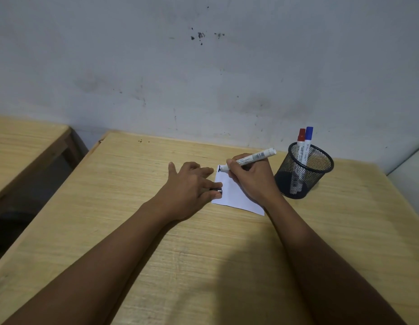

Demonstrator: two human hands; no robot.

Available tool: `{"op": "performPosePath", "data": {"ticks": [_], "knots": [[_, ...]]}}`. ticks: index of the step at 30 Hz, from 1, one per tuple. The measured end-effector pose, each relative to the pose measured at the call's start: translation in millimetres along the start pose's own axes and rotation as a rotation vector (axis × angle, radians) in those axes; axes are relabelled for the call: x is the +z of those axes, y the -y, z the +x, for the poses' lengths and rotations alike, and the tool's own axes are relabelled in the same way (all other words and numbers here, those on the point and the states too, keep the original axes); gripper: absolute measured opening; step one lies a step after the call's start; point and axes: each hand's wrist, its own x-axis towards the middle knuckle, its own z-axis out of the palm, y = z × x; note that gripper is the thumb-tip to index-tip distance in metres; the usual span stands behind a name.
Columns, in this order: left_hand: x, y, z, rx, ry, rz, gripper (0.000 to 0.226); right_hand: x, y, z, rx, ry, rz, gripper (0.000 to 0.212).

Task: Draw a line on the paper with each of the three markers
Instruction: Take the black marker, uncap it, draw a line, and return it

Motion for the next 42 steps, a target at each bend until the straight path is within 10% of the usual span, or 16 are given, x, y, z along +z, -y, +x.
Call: {"op": "performPosePath", "data": {"ticks": [7,20,35,39,42], "knots": [[-1,-3,-2,-0.003,-0.027,0.010,0.036,-14,23,-5,0.058,-0.042,0.441,0.011],[-83,-94,15,0.118,-0.546,-0.456,0.023,-86,117,-61,-0.095,-0.202,0.400,0.027],[-119,-168,13,0.329,-0.726,-0.024,0.023,-135,153,-100,-0.081,-0.176,0.325,0.020],[-122,-172,25,0.209,-0.584,-0.207,0.021,-139,144,-102,0.075,-0.566,0.196,0.117],[-122,-174,37,0.199,-0.509,-0.274,0.028,-142,136,-103,-0.005,-0.655,-0.076,0.114]]}}
